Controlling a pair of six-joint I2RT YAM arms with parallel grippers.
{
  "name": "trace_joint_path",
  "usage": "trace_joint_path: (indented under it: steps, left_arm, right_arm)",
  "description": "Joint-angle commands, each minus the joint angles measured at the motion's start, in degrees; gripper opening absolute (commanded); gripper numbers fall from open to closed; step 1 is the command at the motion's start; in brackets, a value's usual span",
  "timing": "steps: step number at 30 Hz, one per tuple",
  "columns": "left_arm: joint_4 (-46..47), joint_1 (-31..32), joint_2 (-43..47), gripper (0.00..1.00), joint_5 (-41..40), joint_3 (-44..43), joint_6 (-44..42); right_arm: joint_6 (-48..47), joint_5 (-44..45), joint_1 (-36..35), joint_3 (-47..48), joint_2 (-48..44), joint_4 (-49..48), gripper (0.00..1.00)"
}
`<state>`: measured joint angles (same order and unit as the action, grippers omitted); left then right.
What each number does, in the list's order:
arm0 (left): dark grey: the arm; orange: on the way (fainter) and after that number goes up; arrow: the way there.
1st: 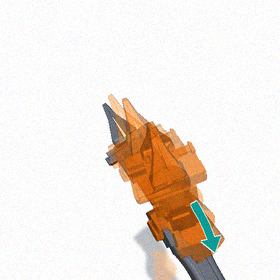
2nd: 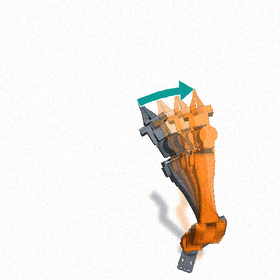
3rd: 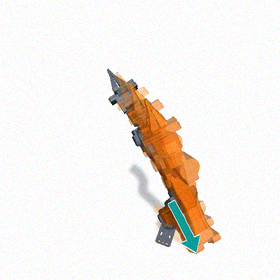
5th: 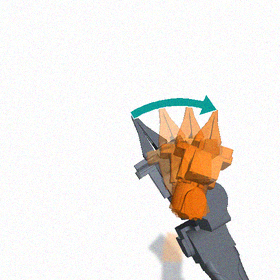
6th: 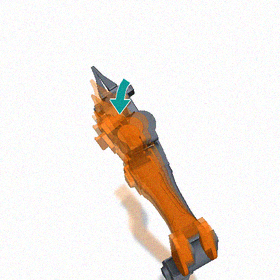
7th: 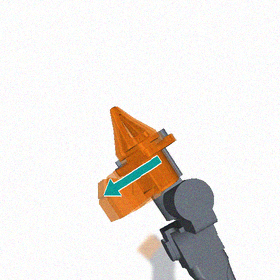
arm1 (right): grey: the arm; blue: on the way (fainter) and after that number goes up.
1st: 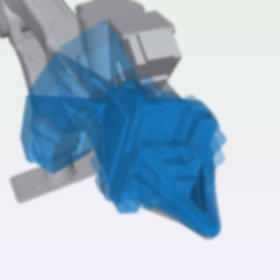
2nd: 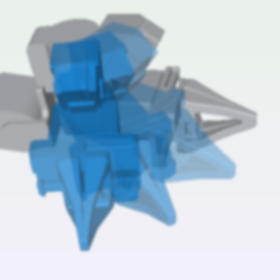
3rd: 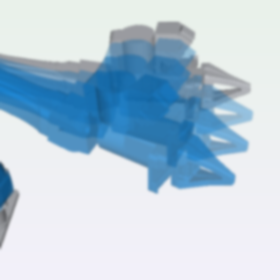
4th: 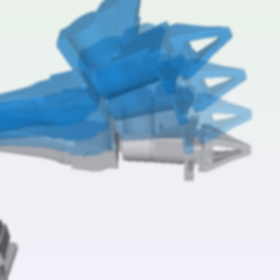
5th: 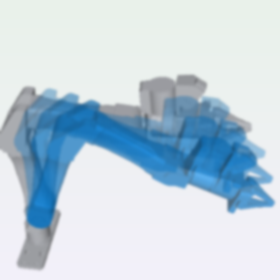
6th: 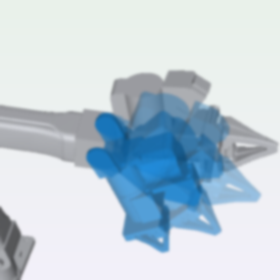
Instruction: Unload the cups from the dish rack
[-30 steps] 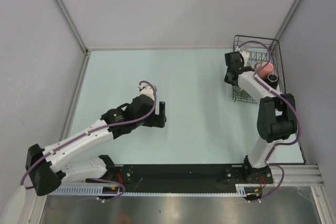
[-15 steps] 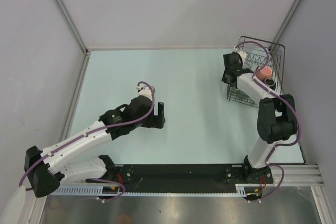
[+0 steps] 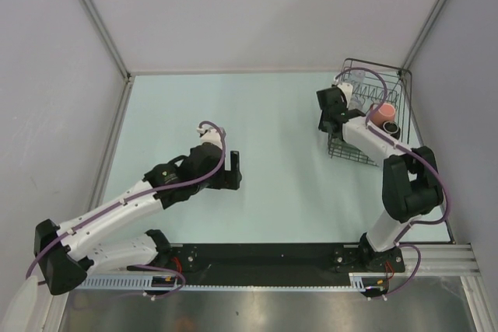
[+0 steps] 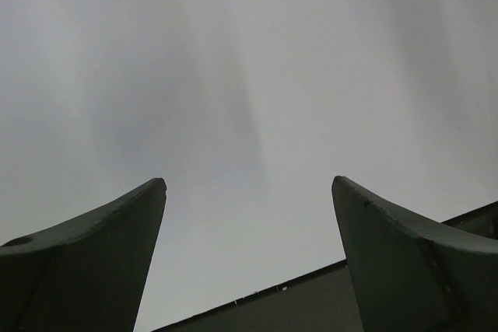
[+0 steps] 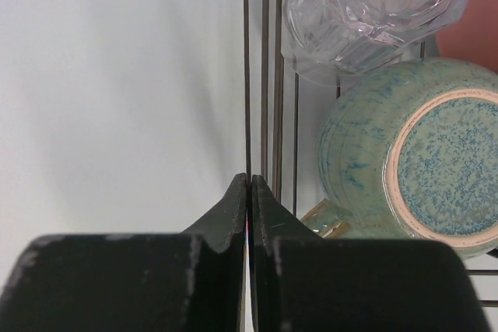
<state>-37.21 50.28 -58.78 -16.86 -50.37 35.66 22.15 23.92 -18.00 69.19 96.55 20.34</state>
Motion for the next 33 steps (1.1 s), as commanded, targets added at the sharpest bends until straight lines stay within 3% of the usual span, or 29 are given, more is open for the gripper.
trace_joint_path:
  steps: [1,11,19,33]
  left_arm:
    - [-0.67,-0.27,1.83,0.93,-2.65,-0.78,0.99]
    - [-3.22,-0.27,4.29,0.93,-5.37,-1.40,1.08]
    - [-4.45,-0.36,7.37,0.93,-6.34,-0.35,2.04]
    - [-7.87,-0.36,12.20,0.93,-7.83,0.71,3.80]
  right_arm:
    - [7.18,-1.69,-6.42,-1.78,-2.77,5.85,0.00]
    - [18.17,2.97,-23.37,4.19,-1.73,11.56,0.00]
    - [30.75,4.72,-31.04,8.94,3.46,14.99,0.00]
    - [28.56,3.33,-40.97,25.37,17.08,17.98,0.00]
